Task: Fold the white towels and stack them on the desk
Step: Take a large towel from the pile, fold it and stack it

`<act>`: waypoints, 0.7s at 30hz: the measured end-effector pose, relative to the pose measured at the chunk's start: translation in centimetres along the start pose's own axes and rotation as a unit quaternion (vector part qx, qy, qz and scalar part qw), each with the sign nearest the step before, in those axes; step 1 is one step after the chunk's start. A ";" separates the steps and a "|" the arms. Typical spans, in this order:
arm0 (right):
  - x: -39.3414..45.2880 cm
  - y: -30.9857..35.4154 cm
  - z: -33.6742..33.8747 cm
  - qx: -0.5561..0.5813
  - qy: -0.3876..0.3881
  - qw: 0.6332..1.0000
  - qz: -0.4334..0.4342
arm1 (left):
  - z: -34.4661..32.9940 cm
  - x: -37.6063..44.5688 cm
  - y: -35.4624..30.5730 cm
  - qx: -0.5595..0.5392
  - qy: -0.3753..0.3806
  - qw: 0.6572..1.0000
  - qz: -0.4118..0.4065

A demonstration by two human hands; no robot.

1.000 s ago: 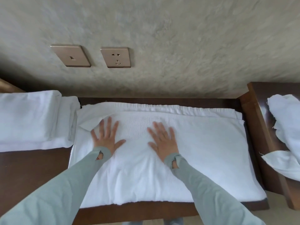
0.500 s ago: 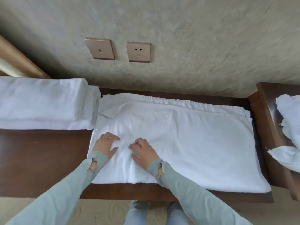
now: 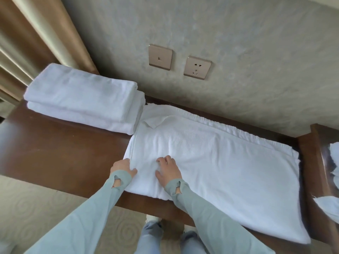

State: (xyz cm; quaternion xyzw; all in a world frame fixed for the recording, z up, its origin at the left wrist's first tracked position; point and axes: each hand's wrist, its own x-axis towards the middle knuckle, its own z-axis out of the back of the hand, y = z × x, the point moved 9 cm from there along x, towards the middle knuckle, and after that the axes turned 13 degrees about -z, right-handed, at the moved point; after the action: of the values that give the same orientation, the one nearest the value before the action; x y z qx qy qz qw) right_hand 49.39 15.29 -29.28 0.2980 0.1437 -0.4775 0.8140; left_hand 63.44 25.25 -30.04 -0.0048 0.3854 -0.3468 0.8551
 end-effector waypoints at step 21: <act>3.4 -0.1 3.5 0.101 -0.027 0.994 0.022 | 3.1 1.0 -0.6 0.115 -0.030 0.993 -0.015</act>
State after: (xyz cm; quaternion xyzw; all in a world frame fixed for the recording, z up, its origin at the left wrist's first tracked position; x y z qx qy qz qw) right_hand 50.79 10.76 -28.36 0.3688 0.0664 -0.4795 0.7935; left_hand 65.66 23.38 -28.34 0.0776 0.3173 -0.4014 0.8557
